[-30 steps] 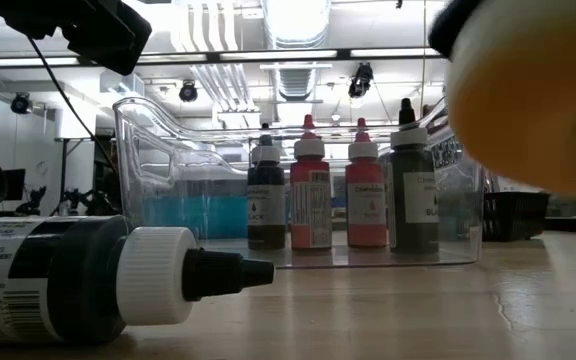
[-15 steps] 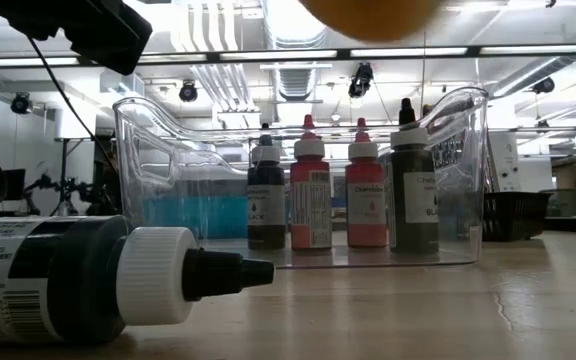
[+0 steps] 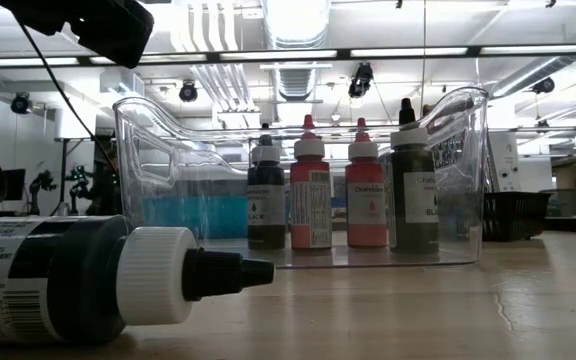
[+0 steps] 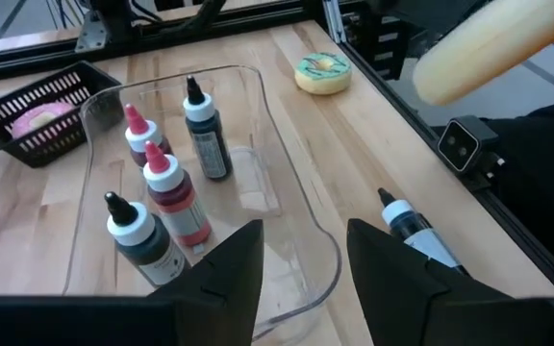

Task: Pick & Place Food Item
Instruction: Put the black donut into the black bin

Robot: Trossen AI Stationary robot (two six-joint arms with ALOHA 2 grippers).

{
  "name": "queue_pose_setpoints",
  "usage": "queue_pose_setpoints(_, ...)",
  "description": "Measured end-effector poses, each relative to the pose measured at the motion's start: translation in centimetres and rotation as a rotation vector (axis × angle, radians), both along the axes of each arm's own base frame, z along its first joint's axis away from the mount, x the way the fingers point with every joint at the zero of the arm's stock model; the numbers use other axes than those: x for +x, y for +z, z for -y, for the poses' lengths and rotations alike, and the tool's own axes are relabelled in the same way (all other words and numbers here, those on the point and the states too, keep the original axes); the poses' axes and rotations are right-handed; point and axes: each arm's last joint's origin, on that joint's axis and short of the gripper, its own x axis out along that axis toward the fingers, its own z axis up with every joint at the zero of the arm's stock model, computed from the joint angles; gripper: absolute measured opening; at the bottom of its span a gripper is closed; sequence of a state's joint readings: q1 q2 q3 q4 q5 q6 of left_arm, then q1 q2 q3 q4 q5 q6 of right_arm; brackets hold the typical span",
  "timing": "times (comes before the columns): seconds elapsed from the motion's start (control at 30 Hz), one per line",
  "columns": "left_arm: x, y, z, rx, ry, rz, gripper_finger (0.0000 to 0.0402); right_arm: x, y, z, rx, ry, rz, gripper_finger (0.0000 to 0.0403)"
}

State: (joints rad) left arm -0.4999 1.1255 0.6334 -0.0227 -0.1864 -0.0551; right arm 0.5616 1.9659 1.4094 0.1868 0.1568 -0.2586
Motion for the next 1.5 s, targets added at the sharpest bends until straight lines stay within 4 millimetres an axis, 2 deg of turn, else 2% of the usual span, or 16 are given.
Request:
queue_pose_setpoints(0.13, 0.0, 0.0, 0.0, 0.003, -0.002, 0.001, 0.0156, 1.0, 0.1, 1.9, 0.01, -0.028, 0.068, 0.0012)
queue_pose_setpoints(0.33, 0.0, 0.0, -0.1, 0.013, 0.018, 0.007, 0.0156, 1.6, 1.1, 4.9, -0.053, -0.223, 0.087, 0.0012)
queue_pose_setpoints(0.5, 0.0, 0.0, -0.1, 0.016, 0.017, 0.008, 0.0156, 0.7, 2.4, 6.6, -0.074, -0.305, 0.113, 0.0012)
queue_pose_setpoints(0.67, 0.0, 0.0, -0.1, 0.014, 0.017, 0.011, 0.0156, -0.8, 2.6, 8.9, -0.105, -0.458, 0.117, 0.0012)
queue_pose_setpoints(0.83, 0.0, 0.1, 0.0, 0.012, 0.017, 0.014, 0.0156, -3.3, 2.4, 11.1, -0.075, -0.576, 0.112, 0.0012)
queue_pose_setpoints(1.0, 0.1, 0.1, 0.0, 0.012, 0.018, 0.015, 0.0156, -6.2, 1.3, 13.1, -0.036, -0.645, 0.111, 0.0012)
queue_pose_setpoints(1.2, 0.1, 0.1, 0.0, 0.015, 0.016, 0.017, 0.0156, -9.9, 1.3, 14.3, 0.033, -0.594, 0.126, 0.0012)
queue_pose_setpoints(1.5, 0.1, 0.1, 0.0, 0.013, 0.017, 0.02, 0.0156, -14.8, 2.4, 15.9, 0.138, -0.494, 0.179, 0.0012)
